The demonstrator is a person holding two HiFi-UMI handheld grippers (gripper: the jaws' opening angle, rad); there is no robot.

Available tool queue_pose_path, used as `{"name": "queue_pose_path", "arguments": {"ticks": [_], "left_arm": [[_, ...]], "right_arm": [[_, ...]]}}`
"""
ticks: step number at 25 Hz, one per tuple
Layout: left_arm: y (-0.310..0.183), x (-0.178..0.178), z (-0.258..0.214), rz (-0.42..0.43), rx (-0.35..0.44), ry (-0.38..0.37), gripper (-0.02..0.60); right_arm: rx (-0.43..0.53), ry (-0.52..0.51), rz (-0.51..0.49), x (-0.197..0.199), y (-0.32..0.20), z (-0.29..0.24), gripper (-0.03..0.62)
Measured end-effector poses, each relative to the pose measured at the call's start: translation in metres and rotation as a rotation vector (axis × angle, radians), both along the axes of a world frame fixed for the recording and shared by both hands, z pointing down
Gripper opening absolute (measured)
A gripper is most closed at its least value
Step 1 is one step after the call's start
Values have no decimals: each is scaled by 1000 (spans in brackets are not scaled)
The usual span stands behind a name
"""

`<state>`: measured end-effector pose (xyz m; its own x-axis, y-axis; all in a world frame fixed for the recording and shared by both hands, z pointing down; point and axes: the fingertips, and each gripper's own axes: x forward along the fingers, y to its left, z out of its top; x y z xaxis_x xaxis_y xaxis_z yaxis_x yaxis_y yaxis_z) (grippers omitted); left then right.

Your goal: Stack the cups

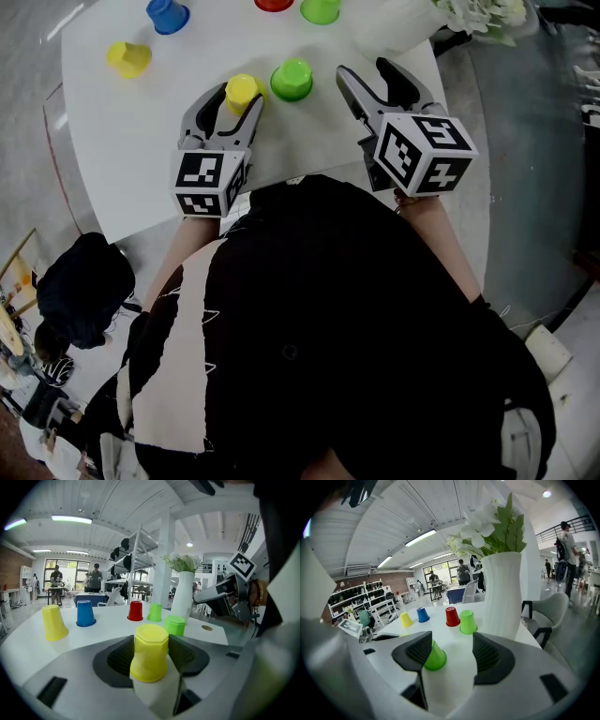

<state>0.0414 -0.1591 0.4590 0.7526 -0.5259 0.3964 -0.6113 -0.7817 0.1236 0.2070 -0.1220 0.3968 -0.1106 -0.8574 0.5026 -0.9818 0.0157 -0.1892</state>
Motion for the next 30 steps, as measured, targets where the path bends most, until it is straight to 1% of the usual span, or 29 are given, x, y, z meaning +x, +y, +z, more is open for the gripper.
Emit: {"name": "queue_pose_path", "arguments": {"ticks": [9, 12, 16, 18, 20, 22, 25, 27, 30], "left_arm": [[1, -2, 2, -10, -17, 26, 253], [2, -1, 3, -2, -26, 25, 272], [3, 0, -3, 15, -27, 41, 294], [3, 0, -8, 22, -26, 58, 298], [1, -4, -21, 13, -15, 98, 299], [-4, -15, -38, -11, 12, 136, 298], [-21, -45, -56, -80, 39, 160, 291], [-38, -72, -62, -150, 59, 156, 281], [-67, -117, -58, -259, 64, 121, 281]], "right_arm": [[-2, 5, -3, 1, -1, 0, 275], [-4, 2, -6, 1, -2, 1, 275], [-5, 2, -17, -1, -5, 1, 275], [-1, 1, -22, -3, -9, 0, 275], [6, 1, -30, -6, -12, -3, 275], [15, 1, -37, -9, -17, -7, 275], [36, 2, -49, -16, -26, -15, 275], [48, 6, -60, -21, -32, -19, 275], [55, 15, -69, -27, -36, -26, 275]]}}
